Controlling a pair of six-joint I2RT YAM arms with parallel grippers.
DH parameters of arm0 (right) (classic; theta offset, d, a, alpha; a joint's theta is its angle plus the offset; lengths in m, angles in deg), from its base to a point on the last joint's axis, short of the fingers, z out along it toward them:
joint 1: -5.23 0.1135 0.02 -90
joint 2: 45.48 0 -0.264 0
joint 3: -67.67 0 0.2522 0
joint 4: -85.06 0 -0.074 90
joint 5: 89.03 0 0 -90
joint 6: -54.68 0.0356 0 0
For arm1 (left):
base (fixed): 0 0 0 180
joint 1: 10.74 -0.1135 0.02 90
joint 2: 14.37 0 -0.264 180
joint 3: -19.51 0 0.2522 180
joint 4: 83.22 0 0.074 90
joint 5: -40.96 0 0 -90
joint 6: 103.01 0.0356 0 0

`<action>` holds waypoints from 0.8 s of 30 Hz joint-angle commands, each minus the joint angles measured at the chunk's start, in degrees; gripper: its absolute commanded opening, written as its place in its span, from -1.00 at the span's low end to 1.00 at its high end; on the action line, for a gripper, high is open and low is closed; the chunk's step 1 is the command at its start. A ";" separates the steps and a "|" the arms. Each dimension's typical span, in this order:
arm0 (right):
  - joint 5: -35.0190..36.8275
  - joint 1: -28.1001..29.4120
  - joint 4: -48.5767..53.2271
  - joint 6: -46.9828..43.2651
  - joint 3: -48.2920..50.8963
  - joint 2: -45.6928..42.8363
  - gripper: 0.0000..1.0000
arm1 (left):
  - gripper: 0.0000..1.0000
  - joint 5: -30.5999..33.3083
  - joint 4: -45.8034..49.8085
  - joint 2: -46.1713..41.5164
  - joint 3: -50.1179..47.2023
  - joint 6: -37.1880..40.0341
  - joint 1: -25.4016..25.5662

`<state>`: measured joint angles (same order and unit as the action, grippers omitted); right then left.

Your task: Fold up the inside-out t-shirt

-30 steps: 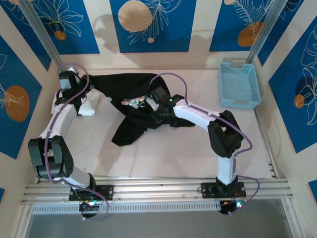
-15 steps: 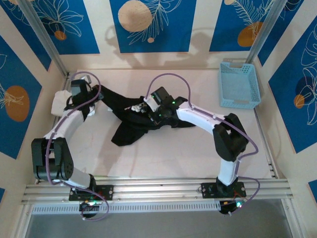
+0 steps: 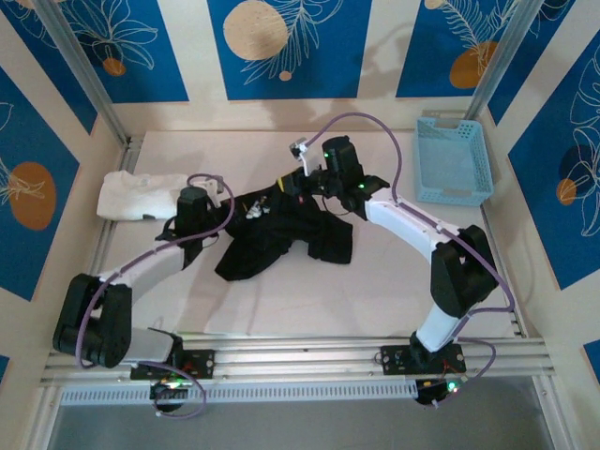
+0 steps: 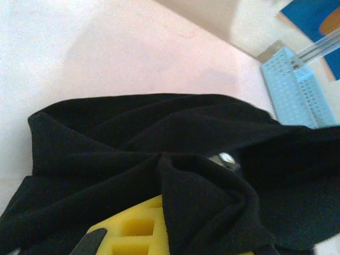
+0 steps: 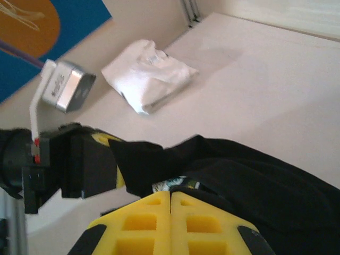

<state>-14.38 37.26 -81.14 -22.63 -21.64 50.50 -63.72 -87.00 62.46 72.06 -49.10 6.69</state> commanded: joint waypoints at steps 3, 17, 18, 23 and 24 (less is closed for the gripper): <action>-9.81 -3.19 -9.85 7.00 2.05 -5.92 -1.00 | -0.96 6.46 -0.74 -2.86 -4.25 -0.34 1.13; -14.00 -8.91 -0.88 -1.74 12.05 -18.73 -1.00 | 0.48 14.46 6.92 -15.15 -6.76 11.58 0.89; -14.00 -8.94 -0.60 -2.11 12.30 -18.81 -1.00 | 0.51 12.62 6.01 -14.66 -6.05 12.55 1.23; -13.83 -9.42 0.30 -2.58 12.44 -18.90 -1.00 | 0.52 0.67 2.59 -4.90 0.10 16.27 5.26; -13.91 -9.52 0.32 -2.50 12.44 -18.82 -1.00 | 0.52 -0.92 2.34 -2.24 1.62 17.25 6.29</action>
<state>-26.51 28.08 -80.69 -23.52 -8.96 32.43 -56.20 -81.97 54.71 69.74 -36.80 10.20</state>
